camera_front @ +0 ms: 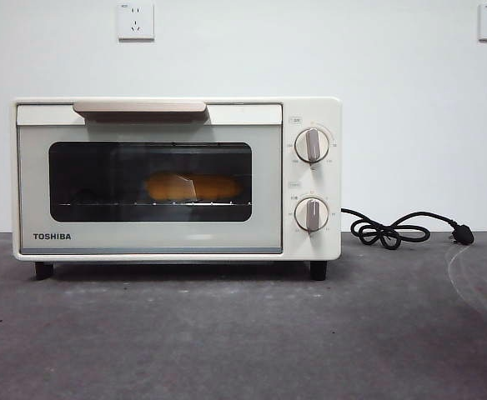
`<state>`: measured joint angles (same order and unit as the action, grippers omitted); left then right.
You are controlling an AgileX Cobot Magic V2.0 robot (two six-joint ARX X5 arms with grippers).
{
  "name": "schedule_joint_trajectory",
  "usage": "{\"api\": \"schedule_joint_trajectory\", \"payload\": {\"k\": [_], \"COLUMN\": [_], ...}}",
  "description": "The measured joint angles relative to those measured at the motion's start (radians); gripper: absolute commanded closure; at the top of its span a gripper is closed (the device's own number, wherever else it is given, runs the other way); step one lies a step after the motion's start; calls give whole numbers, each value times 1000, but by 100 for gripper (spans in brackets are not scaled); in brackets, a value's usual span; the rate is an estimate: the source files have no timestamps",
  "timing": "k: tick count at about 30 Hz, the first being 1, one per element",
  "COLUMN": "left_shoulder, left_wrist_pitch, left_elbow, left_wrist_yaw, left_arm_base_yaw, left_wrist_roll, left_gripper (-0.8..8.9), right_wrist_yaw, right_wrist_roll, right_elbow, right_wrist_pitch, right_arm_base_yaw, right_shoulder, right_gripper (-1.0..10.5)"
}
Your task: Take the corn from the table,put the corn in the oven
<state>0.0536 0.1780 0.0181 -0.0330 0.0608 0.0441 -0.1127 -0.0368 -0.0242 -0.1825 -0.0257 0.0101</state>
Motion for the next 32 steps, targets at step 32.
{"api": "schedule_joint_trajectory", "payload": {"k": [32], "left_shoulder": [-45], "left_wrist_pitch": [-6], "left_elbow": [0], "left_wrist_yaw": [4], "left_arm_base_yaw": [0], "left_wrist_roll": [32], "left_gripper": [817], "right_wrist_yaw": [0], "right_wrist_roll": [0], "right_elbow": [0], "right_wrist_pitch": [0], "right_arm_base_yaw": [0], "right_shoulder": [0], "right_gripper": [946]}}
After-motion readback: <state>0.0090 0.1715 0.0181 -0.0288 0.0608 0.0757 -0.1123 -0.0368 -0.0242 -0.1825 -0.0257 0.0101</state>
